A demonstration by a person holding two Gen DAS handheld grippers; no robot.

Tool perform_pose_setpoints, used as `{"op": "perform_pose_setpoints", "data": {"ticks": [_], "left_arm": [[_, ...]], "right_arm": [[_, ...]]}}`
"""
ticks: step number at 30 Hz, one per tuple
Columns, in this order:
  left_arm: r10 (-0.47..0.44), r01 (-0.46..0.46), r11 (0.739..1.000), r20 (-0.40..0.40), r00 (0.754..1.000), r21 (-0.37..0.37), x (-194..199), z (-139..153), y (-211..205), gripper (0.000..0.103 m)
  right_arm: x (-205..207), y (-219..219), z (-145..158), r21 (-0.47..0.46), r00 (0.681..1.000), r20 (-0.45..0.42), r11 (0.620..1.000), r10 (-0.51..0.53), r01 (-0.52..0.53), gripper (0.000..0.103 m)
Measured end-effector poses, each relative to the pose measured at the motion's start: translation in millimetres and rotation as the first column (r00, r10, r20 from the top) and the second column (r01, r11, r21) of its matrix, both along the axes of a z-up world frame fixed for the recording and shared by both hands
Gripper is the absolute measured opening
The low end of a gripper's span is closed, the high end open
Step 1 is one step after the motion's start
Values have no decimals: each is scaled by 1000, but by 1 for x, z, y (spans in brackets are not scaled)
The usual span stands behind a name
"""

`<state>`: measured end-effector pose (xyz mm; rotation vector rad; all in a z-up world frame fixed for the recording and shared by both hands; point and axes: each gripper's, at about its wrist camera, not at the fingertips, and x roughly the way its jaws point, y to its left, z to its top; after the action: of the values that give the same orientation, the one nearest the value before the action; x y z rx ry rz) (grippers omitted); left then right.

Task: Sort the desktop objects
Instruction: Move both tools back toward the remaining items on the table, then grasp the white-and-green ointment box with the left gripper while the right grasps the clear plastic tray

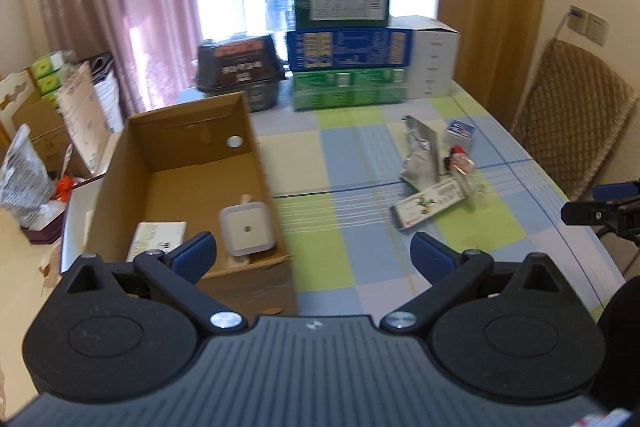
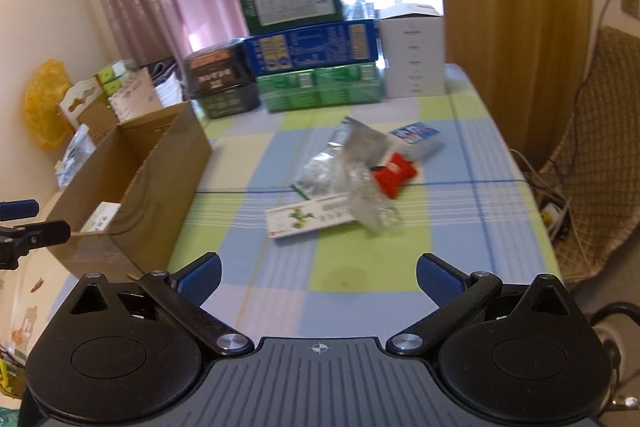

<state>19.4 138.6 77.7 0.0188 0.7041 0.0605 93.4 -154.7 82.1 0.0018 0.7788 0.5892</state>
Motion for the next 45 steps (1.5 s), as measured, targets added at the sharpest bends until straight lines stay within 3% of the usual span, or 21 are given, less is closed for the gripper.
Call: {"op": "perform_pose_setpoints", "data": {"ticks": [17,26,37,45], "left_arm": [[-154,155,988,-65,986,11,29,-26,-63,102],[-217,221,975,-112,970,25,56,-48,-87,101],[-304,326,935,-162,939,140,103,-84,-113,98],[-368,408,891,-209,906,201,140,-118,-125,90]], "right_arm": [[17,-36,-13,-5,999,-11,999,-51,51,101],[38,-36,-21,-72,1000,12,997,1,0,101],[87,-24,-40,-159,995,-22,982,99,-101,101],[119,-10,-65,-224,987,-52,962,150,-158,101]]}}
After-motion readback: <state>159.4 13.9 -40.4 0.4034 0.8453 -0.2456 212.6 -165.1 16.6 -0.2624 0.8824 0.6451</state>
